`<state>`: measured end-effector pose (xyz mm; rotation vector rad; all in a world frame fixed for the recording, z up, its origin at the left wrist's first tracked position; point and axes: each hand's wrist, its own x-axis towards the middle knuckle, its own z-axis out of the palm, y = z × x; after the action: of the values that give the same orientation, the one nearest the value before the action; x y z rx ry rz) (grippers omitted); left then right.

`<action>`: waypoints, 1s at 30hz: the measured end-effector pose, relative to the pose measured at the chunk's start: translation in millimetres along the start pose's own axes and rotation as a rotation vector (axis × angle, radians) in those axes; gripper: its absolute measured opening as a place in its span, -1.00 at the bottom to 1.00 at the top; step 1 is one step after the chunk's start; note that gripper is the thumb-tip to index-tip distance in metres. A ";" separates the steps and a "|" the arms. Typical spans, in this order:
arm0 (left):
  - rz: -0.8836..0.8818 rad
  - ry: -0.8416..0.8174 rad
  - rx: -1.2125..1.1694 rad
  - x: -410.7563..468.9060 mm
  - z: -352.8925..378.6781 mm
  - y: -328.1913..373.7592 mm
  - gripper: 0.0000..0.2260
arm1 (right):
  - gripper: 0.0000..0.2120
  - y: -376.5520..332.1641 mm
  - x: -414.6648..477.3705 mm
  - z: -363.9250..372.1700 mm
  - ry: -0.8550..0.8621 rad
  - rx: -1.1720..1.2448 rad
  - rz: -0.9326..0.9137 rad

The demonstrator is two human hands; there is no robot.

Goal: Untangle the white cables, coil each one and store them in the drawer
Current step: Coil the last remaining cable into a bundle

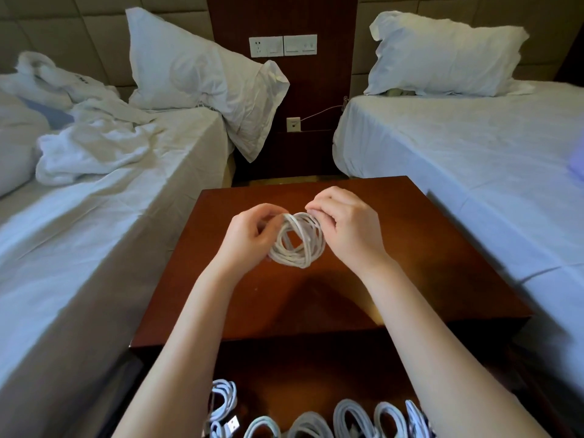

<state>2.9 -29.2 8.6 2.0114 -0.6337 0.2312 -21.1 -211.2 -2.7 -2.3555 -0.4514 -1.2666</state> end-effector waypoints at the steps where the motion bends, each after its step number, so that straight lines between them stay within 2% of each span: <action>1: 0.004 0.017 -0.005 0.0 -1.0 -0.7 -0.87 | -0.91 1.2 -1.4 0.6 -0.009 0.004 0.016; 6: 0.019 0.078 -0.043 -0.1 0.7 -4.3 -0.85 | -0.83 -1.0 -5.0 6.1 -0.122 0.145 0.130; 10: 0.031 0.140 -0.039 0.2 -0.8 -5.6 -0.83 | -0.87 -2.0 -2.1 6.7 -0.178 0.311 0.233; 14: 0.068 0.142 -0.027 -1.0 -2.6 -5.7 -0.81 | -0.75 -10.8 -0.1 6.9 -0.414 0.338 0.297; 17: 0.074 0.094 -0.026 -3.0 -3.2 -2.4 -0.88 | -0.74 -14.4 1.7 4.3 -0.528 0.482 0.383; 24: 0.093 0.012 0.010 -4.7 -9.8 0.7 -0.90 | -0.92 -16.3 3.2 1.7 -0.576 0.540 0.431; 30: 0.069 -0.026 0.012 -4.7 -8.2 -1.0 -0.89 | -0.88 -13.8 4.1 -1.0 -0.554 0.535 0.461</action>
<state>0.3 -20.1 10.1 2.0085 -0.7204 0.2509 -26.2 -199.5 4.2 -2.1274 -0.3247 -0.2318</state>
